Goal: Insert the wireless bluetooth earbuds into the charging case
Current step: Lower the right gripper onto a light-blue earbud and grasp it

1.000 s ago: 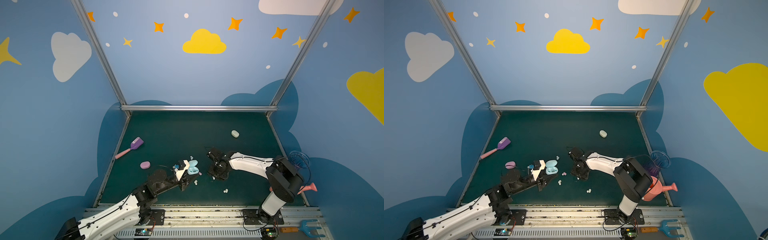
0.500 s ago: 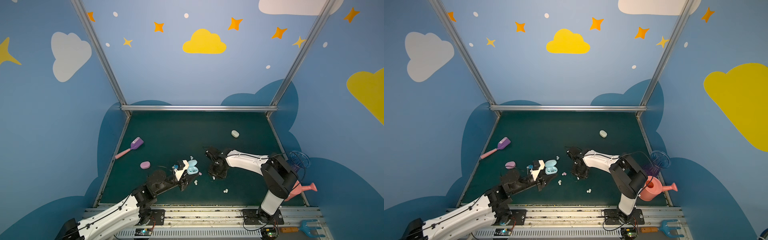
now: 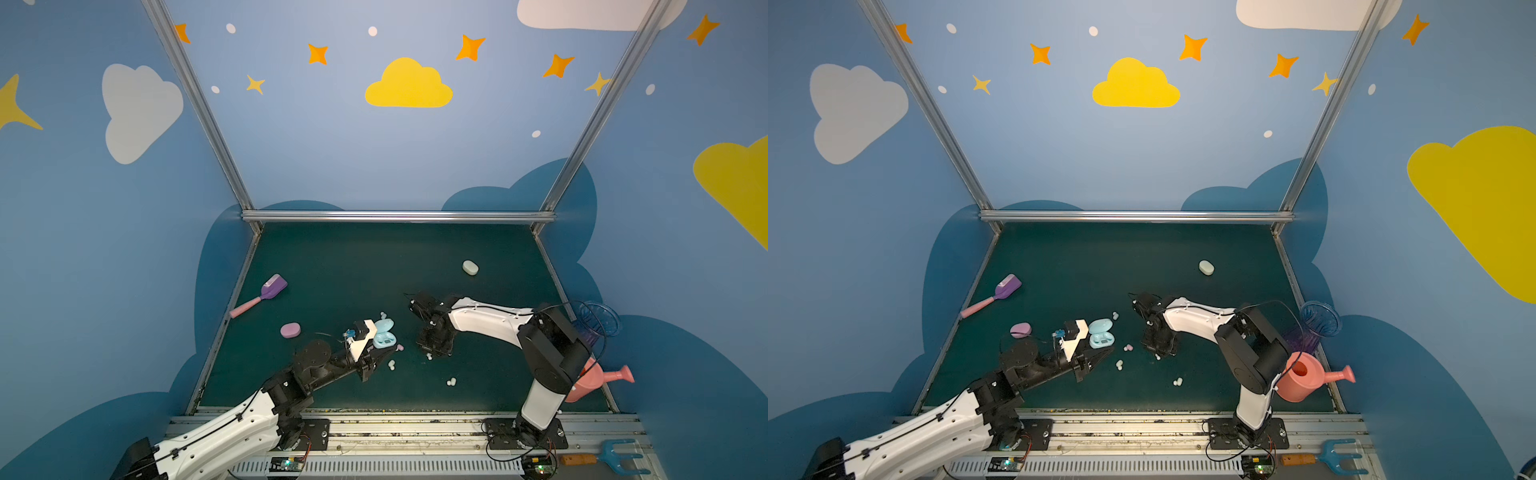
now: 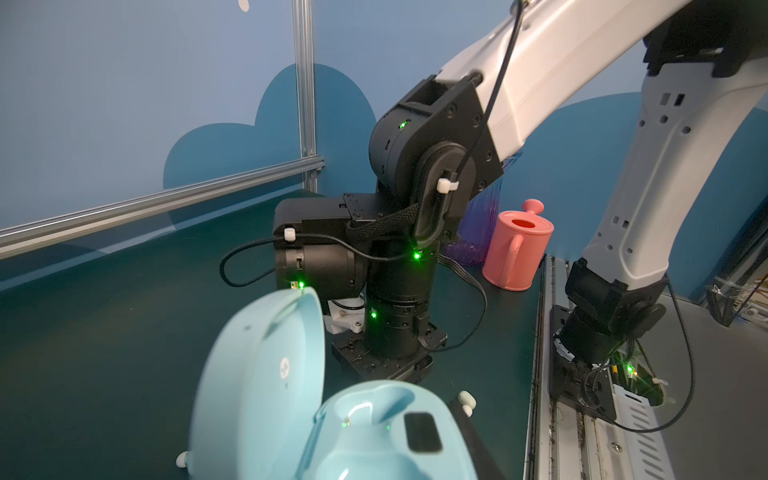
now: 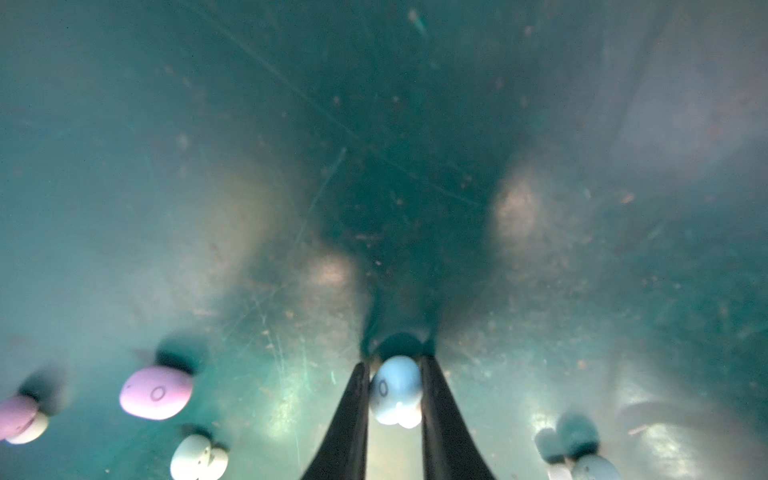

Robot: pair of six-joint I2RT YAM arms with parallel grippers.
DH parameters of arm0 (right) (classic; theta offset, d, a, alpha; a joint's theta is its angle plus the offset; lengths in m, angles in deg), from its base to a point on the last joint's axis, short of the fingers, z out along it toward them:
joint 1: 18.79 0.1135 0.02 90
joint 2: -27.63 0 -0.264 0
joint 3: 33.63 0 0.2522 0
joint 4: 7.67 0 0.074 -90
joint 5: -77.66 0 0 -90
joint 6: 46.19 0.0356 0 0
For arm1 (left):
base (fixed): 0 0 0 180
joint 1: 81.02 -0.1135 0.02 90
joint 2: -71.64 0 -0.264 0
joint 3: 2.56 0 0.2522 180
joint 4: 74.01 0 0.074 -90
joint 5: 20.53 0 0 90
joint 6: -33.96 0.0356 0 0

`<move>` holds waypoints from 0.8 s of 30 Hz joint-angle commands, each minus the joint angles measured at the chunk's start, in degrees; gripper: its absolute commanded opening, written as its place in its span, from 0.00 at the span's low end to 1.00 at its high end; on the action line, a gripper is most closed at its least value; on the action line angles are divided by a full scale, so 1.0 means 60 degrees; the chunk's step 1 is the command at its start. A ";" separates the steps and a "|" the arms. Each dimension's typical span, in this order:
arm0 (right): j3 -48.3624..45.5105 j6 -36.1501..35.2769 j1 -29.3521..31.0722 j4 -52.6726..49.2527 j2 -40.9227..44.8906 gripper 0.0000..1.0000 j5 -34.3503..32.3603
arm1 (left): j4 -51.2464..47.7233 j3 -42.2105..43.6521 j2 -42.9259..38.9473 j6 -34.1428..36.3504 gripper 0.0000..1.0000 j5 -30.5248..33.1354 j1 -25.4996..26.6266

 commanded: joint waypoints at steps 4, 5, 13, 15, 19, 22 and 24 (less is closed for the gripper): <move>-0.0282 -0.0148 0.0012 0.0628 -0.0230 0.17 0.0097 | 0.0054 -0.0136 0.0097 0.0022 0.04 -0.0077 -0.0049; -0.0310 -0.0187 0.0003 0.0689 -0.0119 0.17 0.0086 | 0.0027 -0.0171 0.0168 0.0022 0.04 -0.0111 -0.0049; -0.0696 -0.0827 -0.0213 0.0752 0.1556 0.16 -0.0378 | 0.0317 -0.0639 0.1051 0.0010 0.04 -0.0625 -0.0057; -0.0824 -0.1028 -0.0269 0.0702 0.2160 0.16 -0.0599 | 0.0440 -0.0772 0.1318 0.0020 0.04 -0.0761 -0.0063; -0.1167 -0.1593 -0.0442 0.0763 0.3633 0.15 -0.0828 | 0.1107 -0.0872 0.1984 0.0144 0.04 -0.1067 -0.0064; -0.1261 -0.2099 -0.0634 0.0769 0.4735 0.15 -0.0703 | 0.1592 -0.1076 0.2625 0.0185 0.04 -0.1414 -0.0099; -0.1247 -0.2468 -0.0742 0.0708 0.5436 0.15 -0.0677 | 0.1875 -0.1273 0.3046 0.0225 0.03 -0.1681 -0.0123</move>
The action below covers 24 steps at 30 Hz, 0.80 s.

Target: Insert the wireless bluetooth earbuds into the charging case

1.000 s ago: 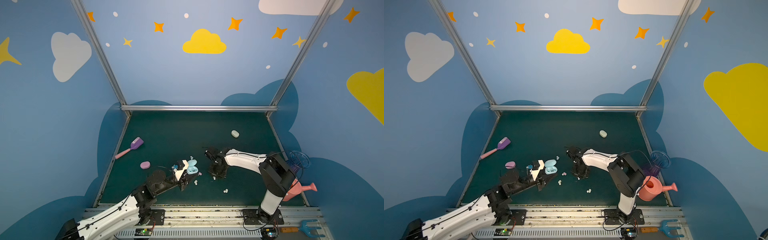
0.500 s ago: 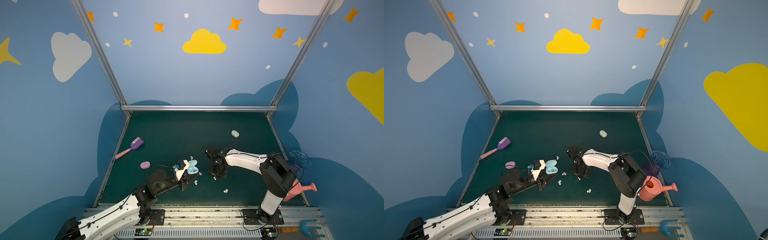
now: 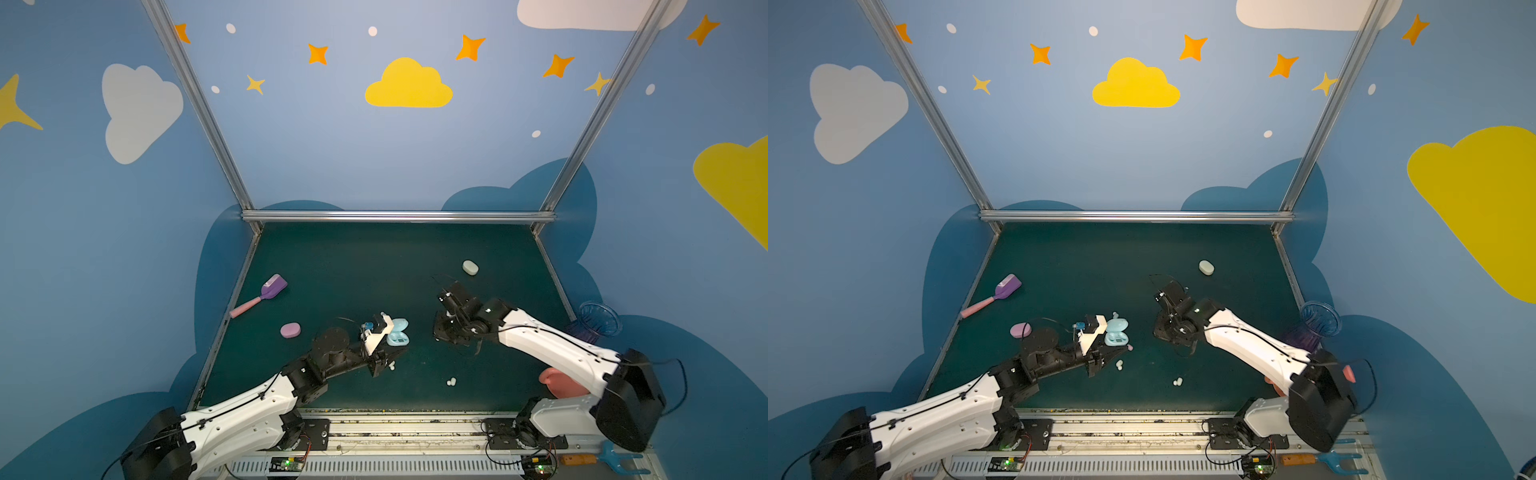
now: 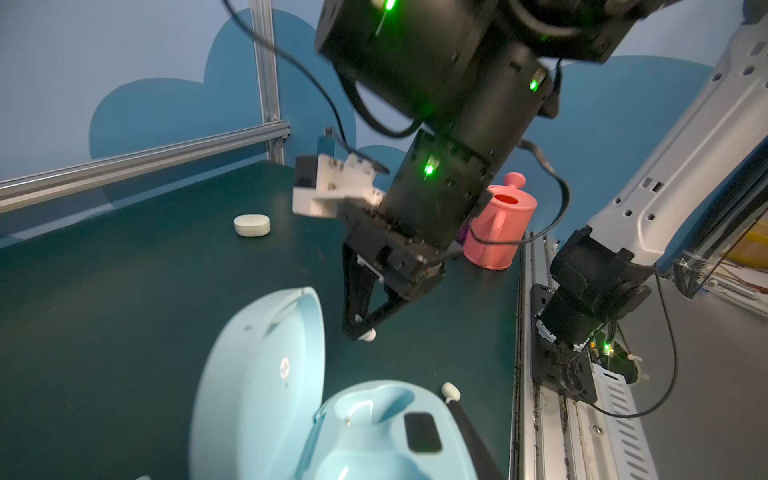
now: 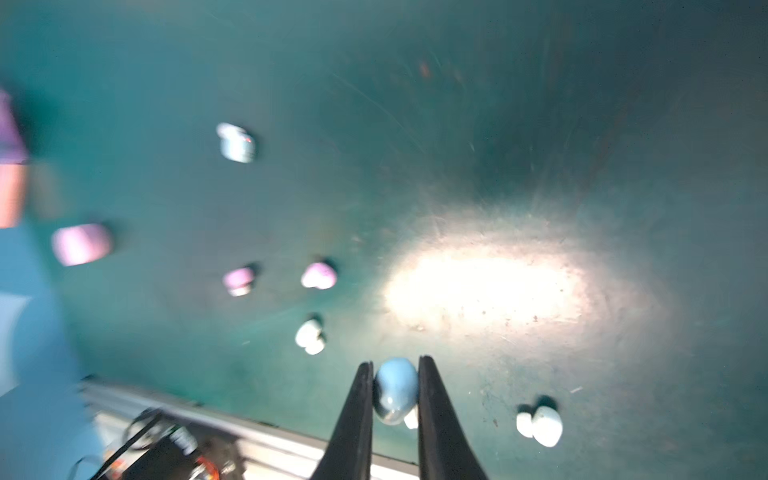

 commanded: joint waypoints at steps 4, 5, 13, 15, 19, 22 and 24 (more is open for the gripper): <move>-0.0027 -0.1521 -0.0365 -0.0149 0.1968 0.14 0.0092 | 0.1466 -0.0818 0.1226 0.0276 0.04 -0.1081 -0.0142; 0.0065 -0.1627 -0.0419 -0.0252 0.2190 0.14 0.0134 | 0.1568 -0.0920 0.1411 0.0317 0.04 -0.1209 -0.0153; 0.0735 -0.2886 -0.0698 -0.0592 0.3266 0.13 0.1409 | 0.2388 -0.1756 0.2905 0.0446 0.04 -0.2287 -0.0412; 0.0871 -0.3201 -0.0710 -0.0588 0.3496 0.13 0.1796 | 0.2592 -0.1953 0.3330 0.0443 0.04 -0.2656 -0.0500; 0.1075 -0.3642 -0.0759 -0.0533 0.3892 0.13 0.2630 | 0.3316 -0.2200 0.3944 0.0225 0.03 -0.3305 -0.0664; 0.1169 -0.3807 -0.0790 -0.0471 0.4110 0.13 0.3311 | 0.3871 -0.2453 0.4360 -0.0014 0.04 -0.3805 -0.0724; 0.1143 -0.3856 -0.0782 -0.0404 0.4200 0.13 0.3668 | 0.4165 -0.2703 0.4722 -0.0193 0.04 -0.4166 -0.0726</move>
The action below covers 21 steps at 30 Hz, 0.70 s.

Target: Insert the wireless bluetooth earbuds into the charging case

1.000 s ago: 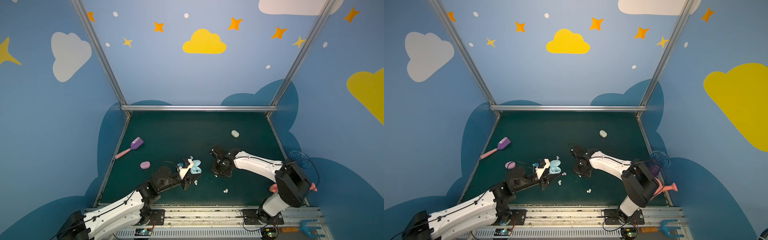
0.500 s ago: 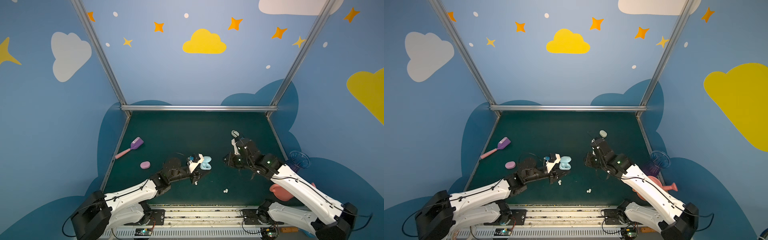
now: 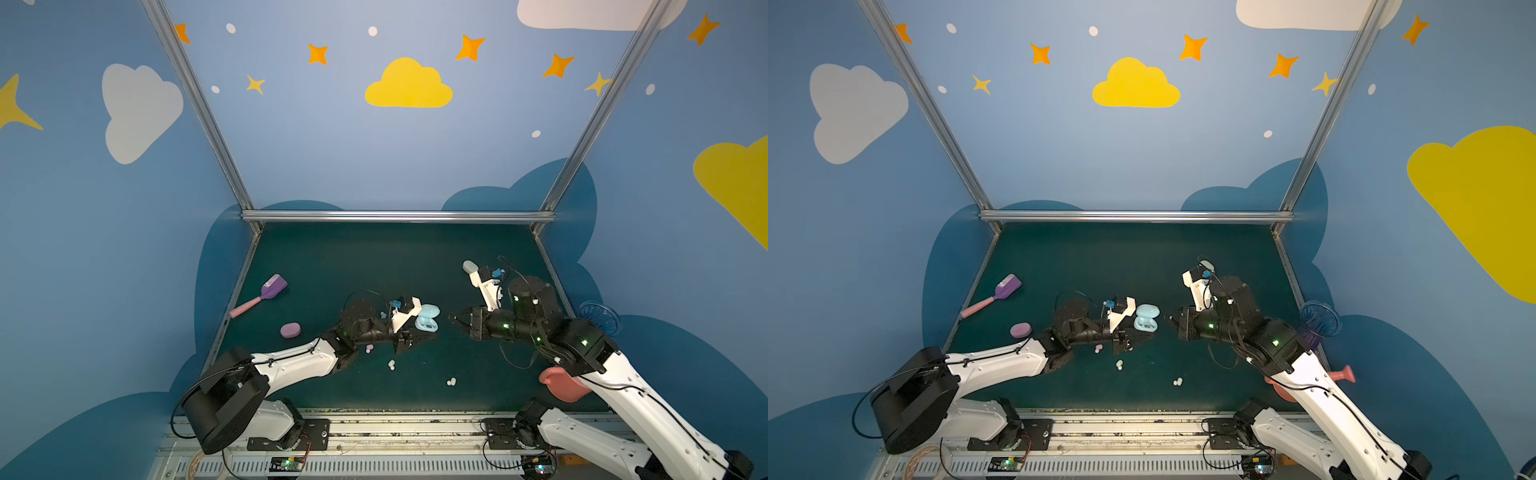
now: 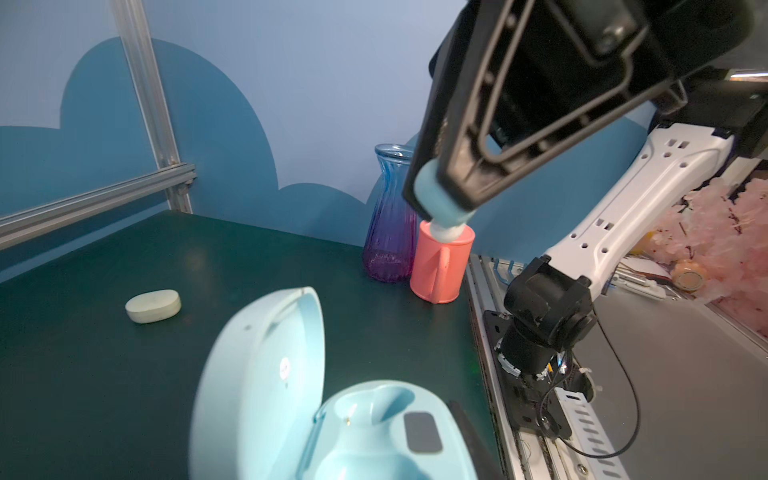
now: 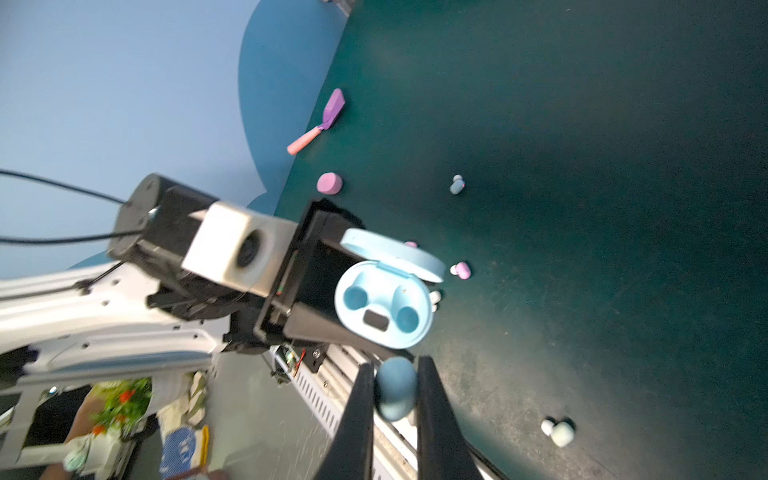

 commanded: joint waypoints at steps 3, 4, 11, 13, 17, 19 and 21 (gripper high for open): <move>0.0166 -0.0456 -0.0039 0.0069 0.0130 0.13 0.1175 | 0.1483 -0.0790 0.0722 -0.0634 0.04 -0.1414 -0.0034; 0.0152 -0.0456 -0.0039 0.0064 0.0116 0.13 0.1230 | 0.1626 -0.0860 0.0855 -0.0737 0.04 -0.1550 -0.0039; 0.0093 -0.0510 -0.0047 0.0126 0.0024 0.13 0.1269 | 0.2509 -0.1102 0.1327 -0.1576 0.04 -0.2125 -0.0005; 0.0098 -0.0558 -0.0054 0.0079 -0.0016 0.13 0.1205 | 0.2647 -0.1079 0.1321 -0.1671 0.04 -0.2190 -0.0016; 0.0076 -0.0617 -0.0062 0.0036 -0.0099 0.13 0.1109 | 0.2517 -0.1076 0.1179 -0.1602 0.04 -0.2271 0.0027; 0.0074 -0.0631 -0.0080 0.0037 -0.0165 0.13 0.1096 | 0.2357 -0.1087 0.1078 -0.1484 0.04 -0.2283 0.0069; 0.0086 -0.0644 -0.0083 0.0050 -0.0223 0.13 0.1014 | 0.2134 -0.1060 0.0974 -0.1310 0.04 -0.2298 0.0125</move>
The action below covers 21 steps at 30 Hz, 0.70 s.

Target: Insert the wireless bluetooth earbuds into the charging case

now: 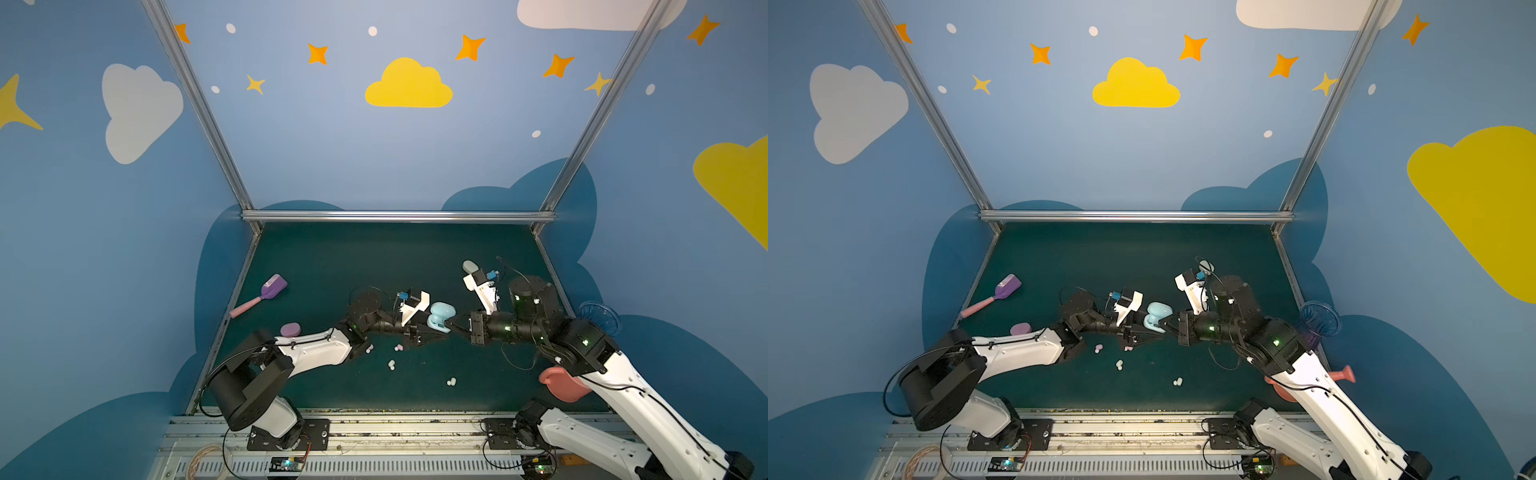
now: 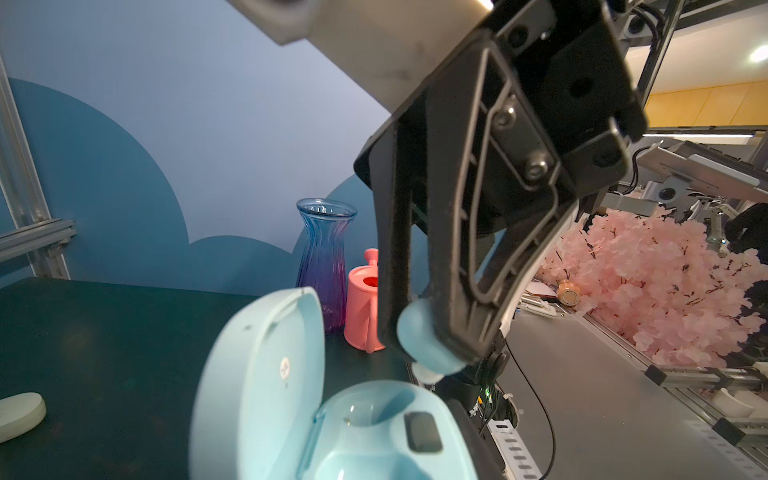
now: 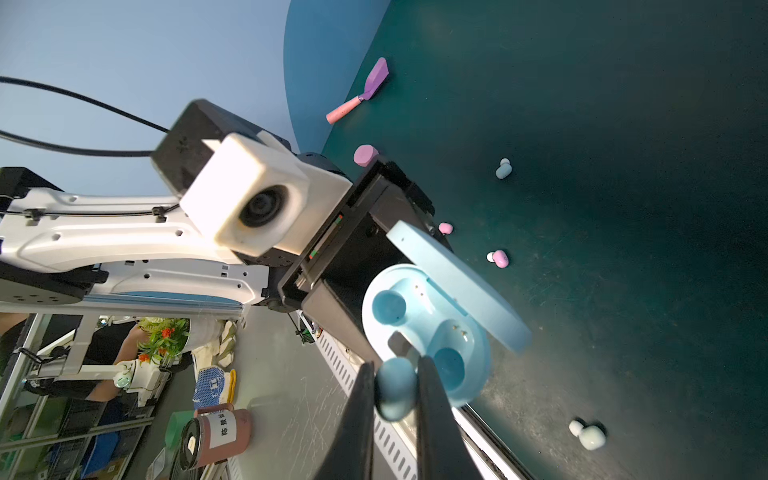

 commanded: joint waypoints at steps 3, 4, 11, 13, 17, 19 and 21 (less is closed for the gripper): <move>0.0053 -0.0201 -0.0055 0.0069 -0.0134 0.14 -0.0020 | -0.0133 -0.0147 -0.0426 0.0281 0.04 -0.0191 0.0132; 0.0043 -0.0177 -0.0063 0.0066 -0.0142 0.14 0.0000 | -0.0127 -0.0132 -0.0470 0.0282 0.04 -0.0163 0.0145; -0.0091 -0.0117 -0.0069 0.0042 -0.0092 0.14 -0.0005 | -0.0149 -0.0088 -0.0668 0.0324 0.04 -0.0105 0.0185; -0.0061 -0.0132 -0.0075 -0.0022 -0.0112 0.16 0.0032 | -0.0171 -0.0088 -0.0716 0.0340 0.04 -0.0077 0.0195; -0.0005 -0.0174 -0.0067 -0.0176 -0.0131 0.25 0.0035 | -0.0189 -0.0082 -0.0752 0.0375 0.04 -0.0073 0.0193; 0.0065 -0.0203 -0.0069 -0.0241 -0.0127 0.28 -0.0085 | -0.0245 -0.0069 -0.0767 0.0396 0.04 -0.0071 0.0198; 0.0151 -0.0218 -0.0069 -0.0270 -0.0142 0.31 -0.0155 | -0.0304 -0.0064 -0.0797 0.0436 0.04 -0.0052 0.0212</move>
